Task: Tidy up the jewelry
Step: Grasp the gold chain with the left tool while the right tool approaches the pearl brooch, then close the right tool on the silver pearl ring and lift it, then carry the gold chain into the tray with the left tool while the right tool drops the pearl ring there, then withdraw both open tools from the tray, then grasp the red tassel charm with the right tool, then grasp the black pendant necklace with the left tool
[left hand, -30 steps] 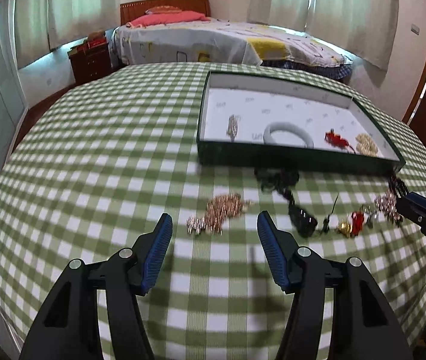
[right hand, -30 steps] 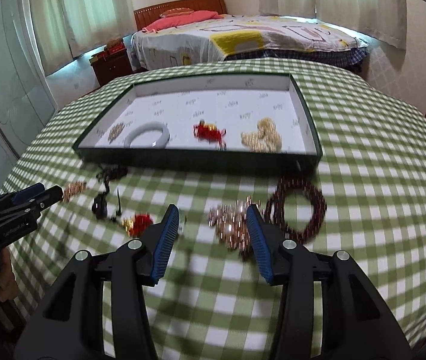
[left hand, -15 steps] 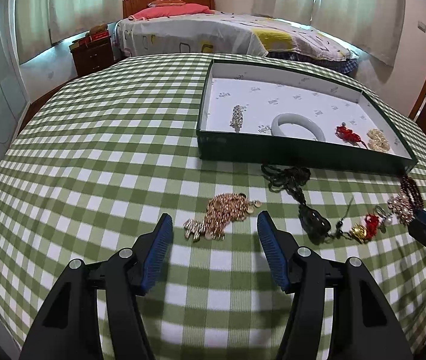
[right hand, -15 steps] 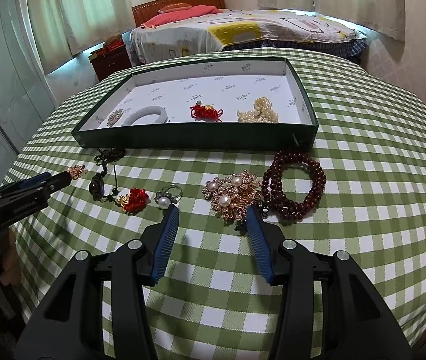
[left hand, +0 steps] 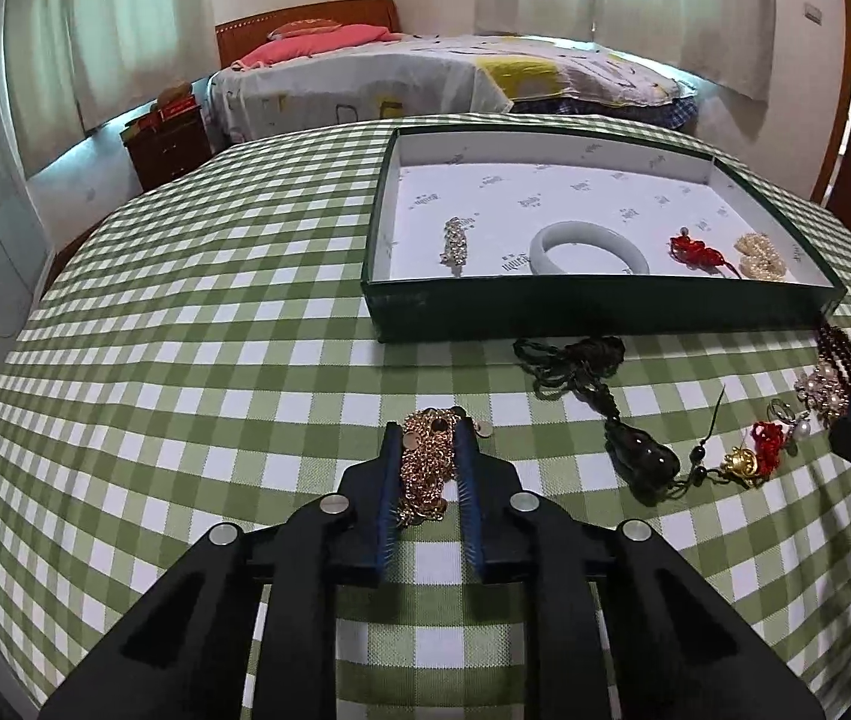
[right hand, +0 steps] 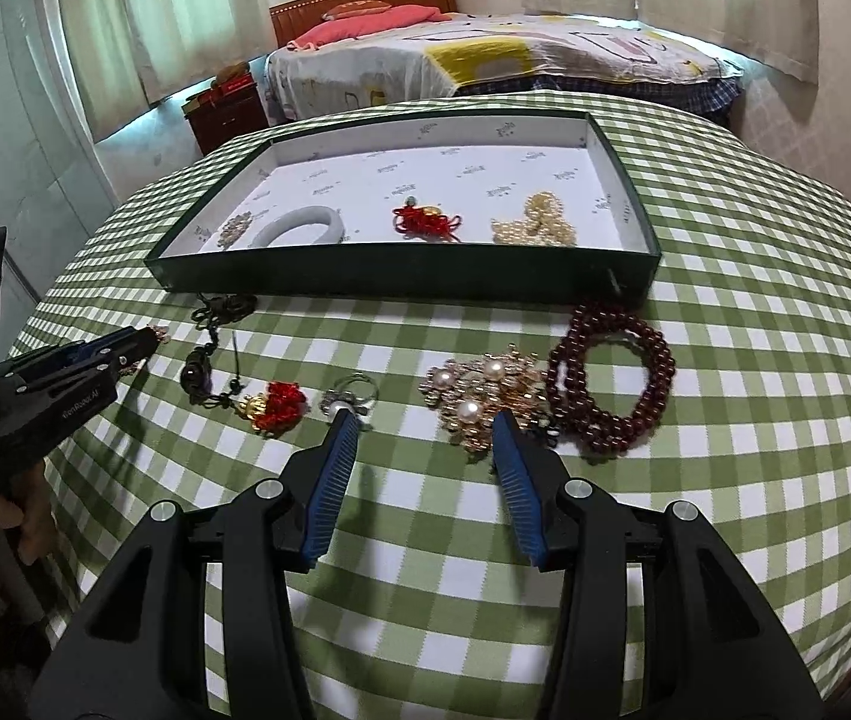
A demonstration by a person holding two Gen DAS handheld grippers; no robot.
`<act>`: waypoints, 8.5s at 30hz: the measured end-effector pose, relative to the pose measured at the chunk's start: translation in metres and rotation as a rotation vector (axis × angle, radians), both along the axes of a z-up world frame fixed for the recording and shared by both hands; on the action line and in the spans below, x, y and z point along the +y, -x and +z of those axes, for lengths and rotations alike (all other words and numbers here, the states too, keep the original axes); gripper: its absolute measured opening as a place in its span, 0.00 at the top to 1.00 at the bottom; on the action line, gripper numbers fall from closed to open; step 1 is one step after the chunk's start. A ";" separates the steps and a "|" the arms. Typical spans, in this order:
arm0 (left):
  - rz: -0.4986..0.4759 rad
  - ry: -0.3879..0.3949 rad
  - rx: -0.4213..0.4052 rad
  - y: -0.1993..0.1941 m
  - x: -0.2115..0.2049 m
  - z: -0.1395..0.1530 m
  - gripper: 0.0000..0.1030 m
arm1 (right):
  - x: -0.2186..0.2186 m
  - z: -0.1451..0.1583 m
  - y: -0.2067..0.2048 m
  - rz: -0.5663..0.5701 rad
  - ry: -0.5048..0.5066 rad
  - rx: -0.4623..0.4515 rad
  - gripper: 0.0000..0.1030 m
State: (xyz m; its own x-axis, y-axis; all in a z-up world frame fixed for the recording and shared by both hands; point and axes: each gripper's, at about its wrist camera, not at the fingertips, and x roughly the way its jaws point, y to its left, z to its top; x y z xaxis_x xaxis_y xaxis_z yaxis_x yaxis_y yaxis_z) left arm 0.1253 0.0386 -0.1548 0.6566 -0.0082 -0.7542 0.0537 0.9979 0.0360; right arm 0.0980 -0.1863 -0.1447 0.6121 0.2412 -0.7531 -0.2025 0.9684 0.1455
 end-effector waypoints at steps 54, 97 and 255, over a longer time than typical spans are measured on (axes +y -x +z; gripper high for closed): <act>0.027 0.041 -0.020 0.013 0.011 0.008 0.86 | 0.033 -0.005 -0.005 0.052 0.060 -0.016 0.80; -0.093 0.154 -0.282 -0.061 -0.044 0.120 0.86 | -0.006 0.095 -0.078 -0.008 -0.024 -0.291 0.80; -0.142 0.085 -0.022 0.016 -0.048 0.037 0.83 | 0.018 0.020 -0.008 0.077 -0.022 -0.028 0.89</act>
